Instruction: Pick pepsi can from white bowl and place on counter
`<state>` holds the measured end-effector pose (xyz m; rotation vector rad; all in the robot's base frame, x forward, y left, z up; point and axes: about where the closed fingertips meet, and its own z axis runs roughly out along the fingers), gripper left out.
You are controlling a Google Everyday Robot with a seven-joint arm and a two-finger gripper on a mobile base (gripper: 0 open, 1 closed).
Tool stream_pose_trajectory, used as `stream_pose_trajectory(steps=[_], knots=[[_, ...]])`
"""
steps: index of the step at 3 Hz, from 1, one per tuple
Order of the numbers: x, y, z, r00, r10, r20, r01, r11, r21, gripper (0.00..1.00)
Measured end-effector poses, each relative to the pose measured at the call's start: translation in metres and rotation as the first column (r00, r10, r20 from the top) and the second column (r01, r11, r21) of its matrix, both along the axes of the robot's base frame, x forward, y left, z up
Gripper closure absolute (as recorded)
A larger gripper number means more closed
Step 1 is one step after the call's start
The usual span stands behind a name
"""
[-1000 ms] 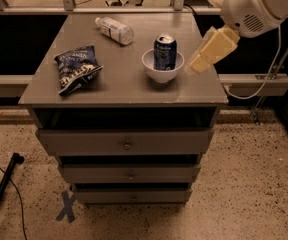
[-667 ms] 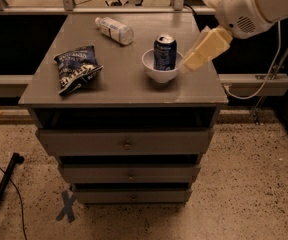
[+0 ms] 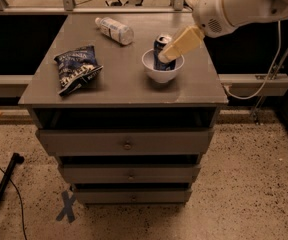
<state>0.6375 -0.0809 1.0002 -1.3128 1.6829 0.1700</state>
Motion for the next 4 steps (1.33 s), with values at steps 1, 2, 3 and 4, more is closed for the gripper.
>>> stream_pose_trajectory(steps=[1,2,3,4], knots=[[0.026,0.001,-0.015,0.9978,-0.065,-0.011,0.065,0.996,0.057,0.0],[0.041,-0.002,-0.03,0.9903,-0.132,-0.044,0.136,0.984,0.115,0.0],[0.051,-0.005,-0.048,0.9797,-0.181,-0.086,0.194,0.963,0.186,0.0],[0.06,-0.001,-0.061,0.9747,-0.191,-0.116,0.214,0.946,0.245,0.0]])
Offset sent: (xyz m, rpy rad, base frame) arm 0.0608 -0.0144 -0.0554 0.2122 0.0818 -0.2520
